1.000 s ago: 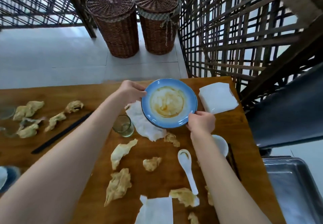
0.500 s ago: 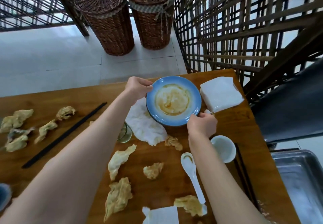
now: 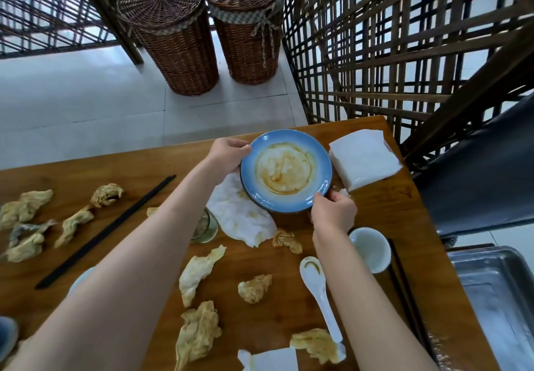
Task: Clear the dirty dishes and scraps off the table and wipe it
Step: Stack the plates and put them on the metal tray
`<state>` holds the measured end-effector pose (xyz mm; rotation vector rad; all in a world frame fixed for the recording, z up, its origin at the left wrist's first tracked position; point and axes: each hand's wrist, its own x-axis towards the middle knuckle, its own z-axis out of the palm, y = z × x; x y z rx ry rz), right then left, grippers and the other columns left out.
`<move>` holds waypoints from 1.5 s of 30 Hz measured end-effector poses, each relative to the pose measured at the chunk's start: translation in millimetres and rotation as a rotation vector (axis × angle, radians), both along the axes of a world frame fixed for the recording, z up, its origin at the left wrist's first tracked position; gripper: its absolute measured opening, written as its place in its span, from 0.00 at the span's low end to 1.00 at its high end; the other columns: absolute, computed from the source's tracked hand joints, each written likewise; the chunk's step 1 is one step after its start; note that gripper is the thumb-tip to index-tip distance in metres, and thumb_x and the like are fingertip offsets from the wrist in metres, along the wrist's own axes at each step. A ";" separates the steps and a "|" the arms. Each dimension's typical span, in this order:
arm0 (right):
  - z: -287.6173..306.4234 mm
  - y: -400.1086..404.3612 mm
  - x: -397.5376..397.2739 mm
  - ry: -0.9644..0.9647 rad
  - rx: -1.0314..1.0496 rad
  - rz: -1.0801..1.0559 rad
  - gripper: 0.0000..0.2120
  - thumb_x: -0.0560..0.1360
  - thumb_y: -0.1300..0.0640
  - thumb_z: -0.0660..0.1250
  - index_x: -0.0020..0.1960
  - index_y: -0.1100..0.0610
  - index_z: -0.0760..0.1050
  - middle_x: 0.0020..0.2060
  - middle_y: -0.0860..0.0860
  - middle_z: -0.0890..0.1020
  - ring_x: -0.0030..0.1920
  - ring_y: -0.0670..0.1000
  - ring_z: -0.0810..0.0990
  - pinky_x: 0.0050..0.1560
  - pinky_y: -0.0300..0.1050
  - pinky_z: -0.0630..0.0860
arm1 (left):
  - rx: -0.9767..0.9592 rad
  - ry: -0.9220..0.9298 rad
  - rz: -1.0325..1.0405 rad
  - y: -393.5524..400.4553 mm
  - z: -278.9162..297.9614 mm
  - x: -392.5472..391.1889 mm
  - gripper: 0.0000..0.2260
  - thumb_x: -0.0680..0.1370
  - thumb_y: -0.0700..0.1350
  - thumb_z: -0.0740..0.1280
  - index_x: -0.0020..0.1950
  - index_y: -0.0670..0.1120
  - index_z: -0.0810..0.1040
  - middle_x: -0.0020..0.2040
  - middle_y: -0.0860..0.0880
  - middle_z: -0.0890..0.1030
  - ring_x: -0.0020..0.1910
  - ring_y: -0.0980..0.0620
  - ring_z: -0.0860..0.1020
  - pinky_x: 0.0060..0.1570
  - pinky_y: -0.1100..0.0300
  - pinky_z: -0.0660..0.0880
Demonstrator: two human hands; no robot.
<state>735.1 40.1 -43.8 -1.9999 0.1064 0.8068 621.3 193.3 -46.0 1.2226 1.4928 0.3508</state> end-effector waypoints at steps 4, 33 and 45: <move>-0.9 3.1 4.5 0.152 0.027 0.016 0.16 0.76 0.64 0.66 0.63 0.61 0.74 0.57 0.56 0.79 0.56 0.57 0.78 0.55 0.55 0.78 | -0.038 0.015 -0.012 0.7 4.9 2.1 0.14 0.78 0.41 0.65 0.63 0.39 0.76 0.52 0.43 0.81 0.49 0.48 0.80 0.47 0.58 0.79; 131.6 -275.5 -16.6 0.099 0.154 0.294 0.09 0.74 0.65 0.66 0.38 0.55 0.80 0.36 0.53 0.85 0.41 0.54 0.83 0.45 0.53 0.80 | -0.009 -0.083 -0.004 -293.4 142.7 -87.8 0.07 0.77 0.41 0.67 0.54 0.46 0.80 0.46 0.49 0.83 0.47 0.52 0.81 0.44 0.60 0.75; 97.4 -415.0 -5.0 0.051 0.054 0.416 0.08 0.73 0.65 0.68 0.44 0.52 0.77 0.41 0.49 0.83 0.43 0.49 0.82 0.47 0.49 0.81 | 0.003 0.041 -0.021 -446.1 96.5 -82.8 0.09 0.78 0.41 0.65 0.56 0.45 0.81 0.48 0.49 0.83 0.50 0.50 0.80 0.53 0.50 0.77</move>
